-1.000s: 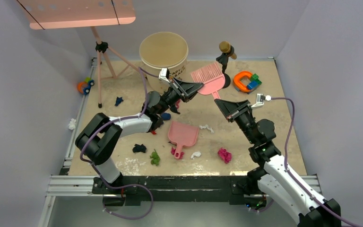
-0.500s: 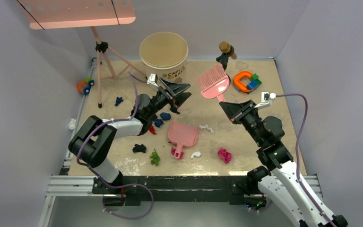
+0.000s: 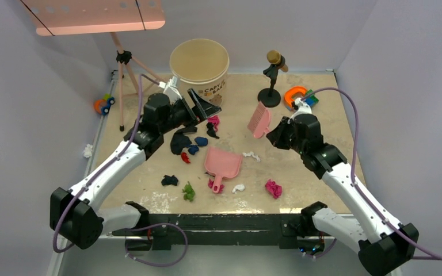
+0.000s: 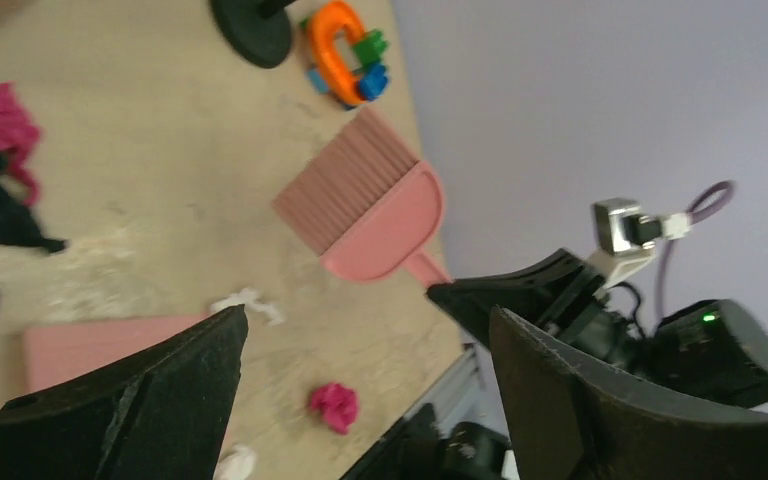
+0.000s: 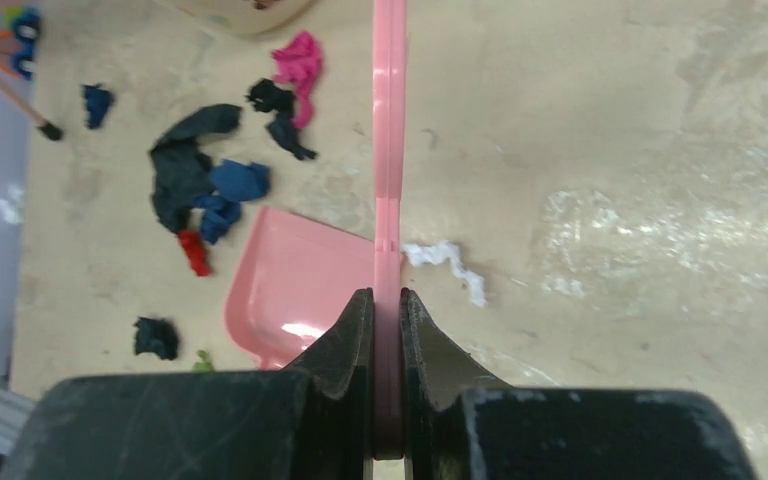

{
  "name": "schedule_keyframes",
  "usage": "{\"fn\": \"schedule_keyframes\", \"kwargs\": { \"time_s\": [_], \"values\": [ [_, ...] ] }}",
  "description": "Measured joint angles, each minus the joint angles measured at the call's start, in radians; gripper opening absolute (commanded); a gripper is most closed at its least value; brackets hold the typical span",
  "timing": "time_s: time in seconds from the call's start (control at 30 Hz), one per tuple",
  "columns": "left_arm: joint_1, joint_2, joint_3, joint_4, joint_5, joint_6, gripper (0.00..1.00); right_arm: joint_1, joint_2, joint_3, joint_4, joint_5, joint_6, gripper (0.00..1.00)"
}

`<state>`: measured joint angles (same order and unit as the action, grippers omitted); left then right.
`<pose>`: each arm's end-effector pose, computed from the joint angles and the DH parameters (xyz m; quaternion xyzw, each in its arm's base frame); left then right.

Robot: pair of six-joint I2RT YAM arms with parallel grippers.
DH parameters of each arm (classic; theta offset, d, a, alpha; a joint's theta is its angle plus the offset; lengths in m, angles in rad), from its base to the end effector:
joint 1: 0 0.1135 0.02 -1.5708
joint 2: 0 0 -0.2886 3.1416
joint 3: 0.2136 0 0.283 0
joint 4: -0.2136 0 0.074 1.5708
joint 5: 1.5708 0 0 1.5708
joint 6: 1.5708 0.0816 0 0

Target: Sweep away the paper scraps from the table

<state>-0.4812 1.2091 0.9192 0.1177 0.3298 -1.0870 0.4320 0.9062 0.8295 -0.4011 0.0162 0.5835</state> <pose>0.2972 -0.1850 0.3359 -0.1243 0.7521 -0.5373 0.3608 0.2371 0.1079 0.3078 0.0689 0.8516 0.2466 0.4575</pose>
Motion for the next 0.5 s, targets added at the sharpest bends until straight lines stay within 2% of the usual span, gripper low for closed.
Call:
{"fn": "schedule_keyframes", "kwargs": {
  "time_s": [0.1,0.2,0.33,0.5],
  "values": [
    [-0.019,-0.009,0.151,-0.331,-0.077,0.177,0.95,0.000,0.063,0.063,-0.089,0.061,-0.023,0.00],
    [-0.108,0.003,0.225,-0.562,-0.179,0.311,0.94,0.000,0.118,0.146,-0.168,0.136,-0.027,0.00],
    [-0.277,0.034,0.226,-0.766,-0.268,0.395,0.91,-0.001,0.161,0.217,-0.233,0.177,-0.018,0.00],
    [-0.366,0.047,0.183,-0.886,-0.352,0.430,0.89,-0.001,0.211,0.253,-0.288,0.133,-0.001,0.00]
  ]
}}
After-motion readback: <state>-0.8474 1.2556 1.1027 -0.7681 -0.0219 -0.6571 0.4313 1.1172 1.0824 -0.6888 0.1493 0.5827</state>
